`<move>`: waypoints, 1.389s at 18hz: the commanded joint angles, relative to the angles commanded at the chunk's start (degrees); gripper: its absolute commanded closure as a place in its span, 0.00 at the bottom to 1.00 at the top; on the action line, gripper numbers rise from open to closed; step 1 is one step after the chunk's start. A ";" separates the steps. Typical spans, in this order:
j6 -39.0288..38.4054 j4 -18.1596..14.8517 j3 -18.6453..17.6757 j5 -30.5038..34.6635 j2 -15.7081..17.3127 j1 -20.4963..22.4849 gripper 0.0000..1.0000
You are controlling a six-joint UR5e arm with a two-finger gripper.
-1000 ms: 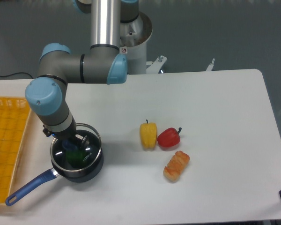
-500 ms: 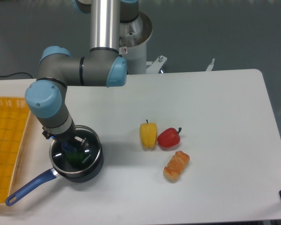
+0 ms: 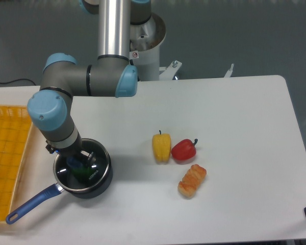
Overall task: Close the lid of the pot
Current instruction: 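Press and settle the lid flat on the saucepan rim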
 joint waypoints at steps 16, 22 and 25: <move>0.09 0.00 -0.09 0.00 0.00 0.00 0.32; 0.26 0.00 -0.26 0.09 0.09 0.00 0.24; 0.61 0.00 -0.35 0.18 0.26 0.00 0.20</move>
